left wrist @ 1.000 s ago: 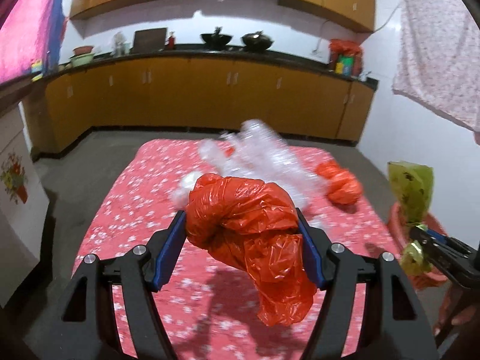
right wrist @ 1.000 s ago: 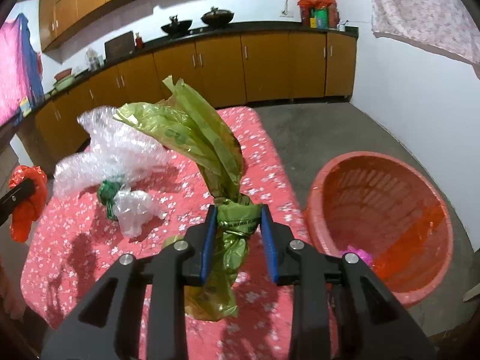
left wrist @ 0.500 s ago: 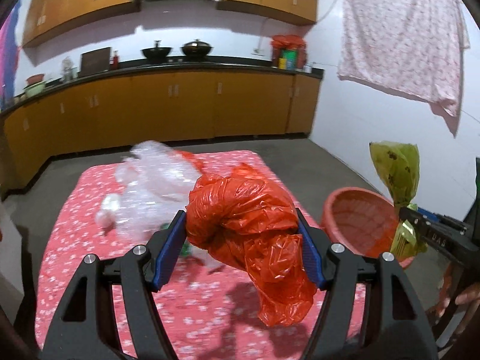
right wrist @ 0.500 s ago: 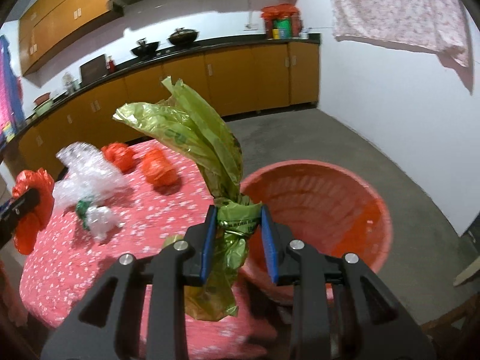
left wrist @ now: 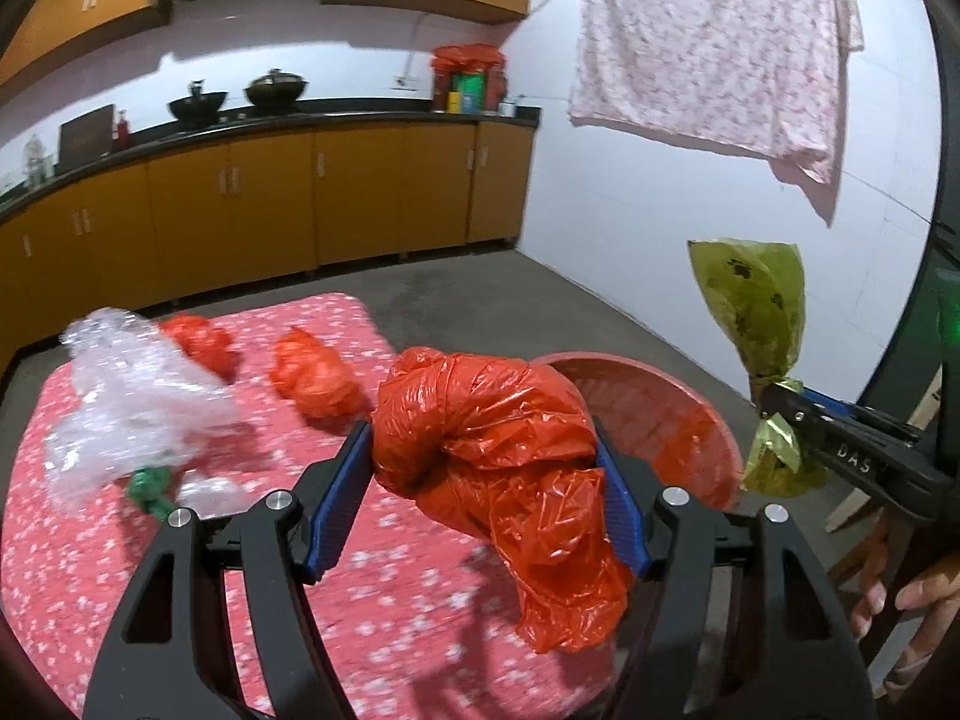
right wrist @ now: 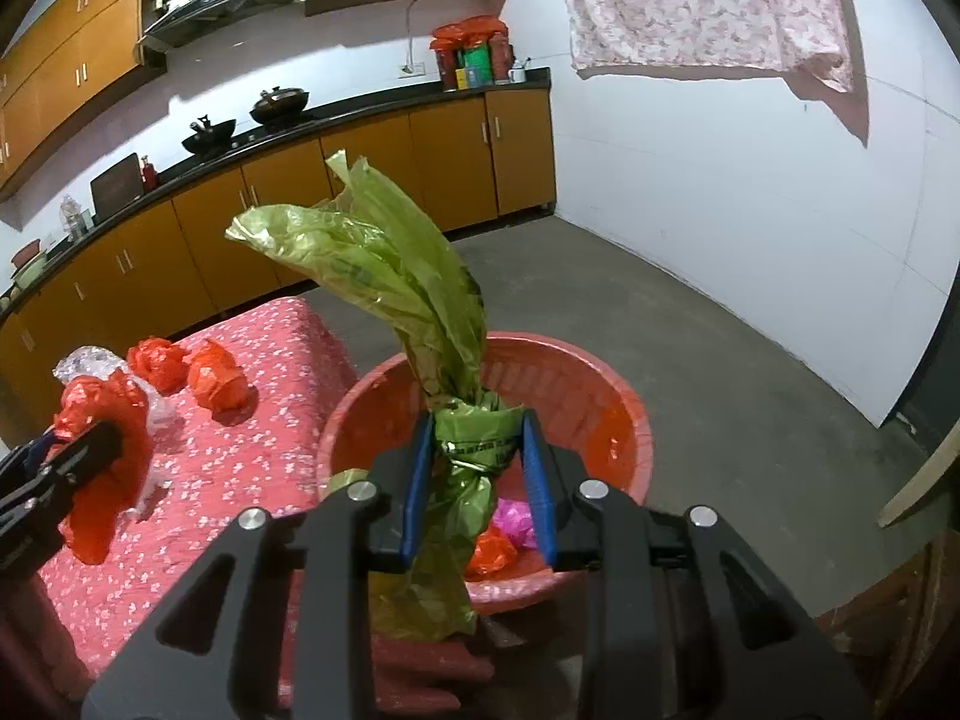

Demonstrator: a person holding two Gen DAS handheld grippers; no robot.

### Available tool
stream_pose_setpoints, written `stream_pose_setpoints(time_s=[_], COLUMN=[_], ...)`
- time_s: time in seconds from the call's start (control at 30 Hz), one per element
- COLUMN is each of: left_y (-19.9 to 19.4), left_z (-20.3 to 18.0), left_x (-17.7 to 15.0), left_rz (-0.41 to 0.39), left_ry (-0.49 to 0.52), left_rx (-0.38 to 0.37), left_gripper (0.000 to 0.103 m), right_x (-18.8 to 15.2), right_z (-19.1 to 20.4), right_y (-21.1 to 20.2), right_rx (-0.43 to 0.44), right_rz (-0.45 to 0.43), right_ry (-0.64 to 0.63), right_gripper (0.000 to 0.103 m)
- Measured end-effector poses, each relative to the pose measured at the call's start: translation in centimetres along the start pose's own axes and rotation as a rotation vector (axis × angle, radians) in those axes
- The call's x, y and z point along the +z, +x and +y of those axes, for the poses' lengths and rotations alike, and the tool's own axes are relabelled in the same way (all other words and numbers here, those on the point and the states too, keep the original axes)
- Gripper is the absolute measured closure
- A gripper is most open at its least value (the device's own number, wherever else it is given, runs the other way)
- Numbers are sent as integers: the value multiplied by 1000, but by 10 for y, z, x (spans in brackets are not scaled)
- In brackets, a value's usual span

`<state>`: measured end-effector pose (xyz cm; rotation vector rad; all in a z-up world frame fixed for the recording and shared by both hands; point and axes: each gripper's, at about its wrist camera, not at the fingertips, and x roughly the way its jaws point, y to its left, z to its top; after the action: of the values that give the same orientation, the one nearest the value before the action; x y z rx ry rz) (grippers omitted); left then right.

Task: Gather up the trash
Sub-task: 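Carry both bags over the basket and open both tools to release them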

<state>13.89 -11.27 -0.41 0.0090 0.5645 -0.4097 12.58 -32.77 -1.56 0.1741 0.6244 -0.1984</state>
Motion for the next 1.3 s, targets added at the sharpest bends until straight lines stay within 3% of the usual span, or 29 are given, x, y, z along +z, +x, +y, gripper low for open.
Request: stream_pose_setpoints(time_s=[0.6, 1.07, 1.3], left_y=[68, 108, 120], left_z=[-37, -54, -54], left_x=[2, 3, 1], left_rz=[49, 95, 113], left_ry=[96, 159, 149], left_rx=[-115, -156, -167], left_gripper=[34, 34, 27], right_x=[7, 9, 13], right_z=[-28, -34, -43], right_y=[37, 66, 65], right_rx=[-28, -18, 8], right_rz=[17, 35, 10], right_ry=[41, 71, 93], right_gripper=[74, 74, 66])
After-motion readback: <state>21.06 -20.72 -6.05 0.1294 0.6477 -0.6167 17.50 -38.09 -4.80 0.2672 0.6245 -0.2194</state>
